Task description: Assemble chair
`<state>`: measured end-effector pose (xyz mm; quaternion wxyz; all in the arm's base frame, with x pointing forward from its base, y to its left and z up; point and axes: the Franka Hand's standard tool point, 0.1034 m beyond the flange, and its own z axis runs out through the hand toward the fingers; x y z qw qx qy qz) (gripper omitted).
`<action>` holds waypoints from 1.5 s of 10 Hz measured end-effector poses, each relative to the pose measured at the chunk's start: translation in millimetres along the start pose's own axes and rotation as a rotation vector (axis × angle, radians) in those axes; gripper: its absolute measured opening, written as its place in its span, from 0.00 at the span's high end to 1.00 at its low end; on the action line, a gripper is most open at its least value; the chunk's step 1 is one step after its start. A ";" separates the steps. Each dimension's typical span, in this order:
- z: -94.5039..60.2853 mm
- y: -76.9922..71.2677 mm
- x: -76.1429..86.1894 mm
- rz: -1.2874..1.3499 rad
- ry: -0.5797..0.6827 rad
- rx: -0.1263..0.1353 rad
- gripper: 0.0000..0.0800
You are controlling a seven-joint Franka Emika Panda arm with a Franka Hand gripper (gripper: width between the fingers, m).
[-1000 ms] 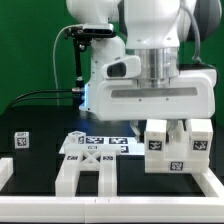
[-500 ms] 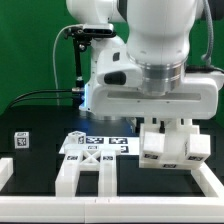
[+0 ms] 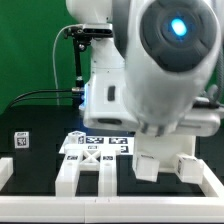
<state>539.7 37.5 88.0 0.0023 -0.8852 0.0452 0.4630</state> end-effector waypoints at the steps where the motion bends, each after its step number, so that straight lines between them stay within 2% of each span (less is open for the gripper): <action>1: -1.3 1.1 1.8 0.002 0.011 0.002 0.59; 3: 2.5 0.6 4.2 -0.011 -0.005 0.000 0.59; 5: 5.3 6.4 10.4 -0.022 -0.009 0.014 0.59; 8: 6.0 8.7 10.6 -0.009 -0.010 0.010 0.59; 10: 11.2 -0.2 10.3 0.032 -0.021 0.008 0.59; 12: 20.2 -6.6 16.6 0.037 -0.036 0.003 0.59; 15: 18.7 -19.0 18.7 0.028 -0.030 -0.010 0.59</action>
Offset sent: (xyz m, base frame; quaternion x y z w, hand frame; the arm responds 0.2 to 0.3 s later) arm 0.0108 0.0048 -0.0066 0.0160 -0.0150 -0.0397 0.9990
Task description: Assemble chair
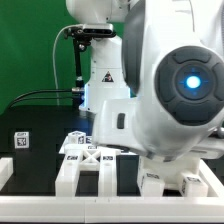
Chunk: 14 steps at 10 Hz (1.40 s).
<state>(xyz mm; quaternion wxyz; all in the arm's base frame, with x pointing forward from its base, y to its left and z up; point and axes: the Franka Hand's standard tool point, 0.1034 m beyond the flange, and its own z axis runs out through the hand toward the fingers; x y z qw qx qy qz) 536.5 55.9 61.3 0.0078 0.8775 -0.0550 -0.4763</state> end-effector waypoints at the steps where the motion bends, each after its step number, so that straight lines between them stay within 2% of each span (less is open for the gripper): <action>1: -0.4 -4.7 0.4 -0.005 0.007 -0.006 0.59; 3: -0.9 -5.0 0.4 -0.001 0.011 -0.023 0.59; 6: -0.5 -3.6 0.7 0.000 0.009 -0.021 0.58; 7: -0.3 -3.2 0.7 0.000 0.009 -0.020 0.36; 8: -0.3 -2.4 0.9 0.001 0.009 -0.019 0.23; 10: -1.7 -1.5 3.3 0.003 0.021 -0.017 0.20; 12: -14.2 3.3 3.3 0.006 0.044 -0.003 0.19; 13: -26.8 6.1 5.2 0.006 0.082 0.004 0.19; 14: -45.9 5.2 12.3 -0.005 0.176 0.010 0.19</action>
Offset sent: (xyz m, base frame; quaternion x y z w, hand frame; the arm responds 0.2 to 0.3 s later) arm 0.0108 0.0111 -0.0021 -0.0057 0.0354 -0.0132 0.9993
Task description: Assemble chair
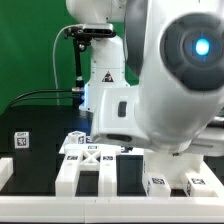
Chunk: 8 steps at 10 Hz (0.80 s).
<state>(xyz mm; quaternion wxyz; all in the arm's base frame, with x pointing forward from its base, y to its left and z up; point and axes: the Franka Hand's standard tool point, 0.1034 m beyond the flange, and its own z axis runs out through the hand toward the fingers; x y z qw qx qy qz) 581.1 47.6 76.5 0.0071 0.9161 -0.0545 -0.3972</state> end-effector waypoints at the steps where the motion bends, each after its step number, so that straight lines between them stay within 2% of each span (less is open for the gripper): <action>1: -18.6 0.6 4.0 -0.026 0.102 0.014 0.19; 2: -27.0 5.2 -5.5 -0.030 0.189 0.033 0.19; 3: -24.1 16.5 -21.5 -0.047 0.208 0.045 0.19; 4: -27.9 29.5 -23.2 -0.072 0.310 0.055 0.19; 5: -22.0 43.6 -35.4 -0.078 0.389 0.067 0.19; 6: -23.5 58.5 -43.5 -0.062 0.440 0.077 0.19; 7: -24.3 63.3 -38.6 -0.038 0.545 0.084 0.19; 8: -20.8 57.6 -40.2 0.005 0.601 0.097 0.19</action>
Offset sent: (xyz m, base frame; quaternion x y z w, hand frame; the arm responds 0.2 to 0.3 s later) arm -0.0389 -0.0513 0.0292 0.0013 0.1732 -0.0395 0.9841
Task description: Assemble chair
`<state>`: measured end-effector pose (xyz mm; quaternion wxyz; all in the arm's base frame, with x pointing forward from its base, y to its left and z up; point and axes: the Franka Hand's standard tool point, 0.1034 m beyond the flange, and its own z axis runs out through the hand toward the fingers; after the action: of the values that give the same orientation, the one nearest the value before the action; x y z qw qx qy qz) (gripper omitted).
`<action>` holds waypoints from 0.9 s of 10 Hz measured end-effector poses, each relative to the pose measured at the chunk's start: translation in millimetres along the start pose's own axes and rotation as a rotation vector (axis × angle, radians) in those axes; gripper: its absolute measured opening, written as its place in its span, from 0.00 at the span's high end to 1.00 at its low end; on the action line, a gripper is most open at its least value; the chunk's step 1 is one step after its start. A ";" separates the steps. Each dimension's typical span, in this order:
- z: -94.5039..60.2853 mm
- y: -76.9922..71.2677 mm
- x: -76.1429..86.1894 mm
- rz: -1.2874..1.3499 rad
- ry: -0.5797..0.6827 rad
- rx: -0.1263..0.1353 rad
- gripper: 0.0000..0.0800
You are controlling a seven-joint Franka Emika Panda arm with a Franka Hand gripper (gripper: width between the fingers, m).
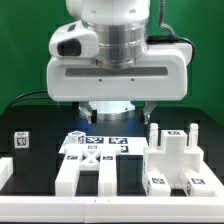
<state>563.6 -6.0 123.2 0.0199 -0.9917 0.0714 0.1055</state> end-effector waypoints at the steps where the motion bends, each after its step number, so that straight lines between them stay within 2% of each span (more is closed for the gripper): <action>1: -0.8 -1.0 3.5 -0.016 0.072 0.002 0.19; 3: 1.5 2.6 11.0 -0.038 0.193 -0.003 0.19; 4: 9.4 16.1 8.7 -0.079 0.194 -0.010 0.19; 6: 18.4 62.2 9.3 -0.130 0.195 -0.019 0.19; 7: 34.7 79.6 4.9 -0.135 0.196 -0.022 0.19; 8: 42.0 85.8 3.5 -0.143 0.191 -0.026 0.19; 9: 39.2 87.7 6.6 -0.144 0.198 -0.026 0.19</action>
Offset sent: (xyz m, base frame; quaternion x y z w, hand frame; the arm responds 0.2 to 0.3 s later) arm 0.0021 -0.0224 -0.0239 0.0031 0.1123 -0.0509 0.9924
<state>549.0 -91.5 81.3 0.0074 -1.0000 0.0002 0.0063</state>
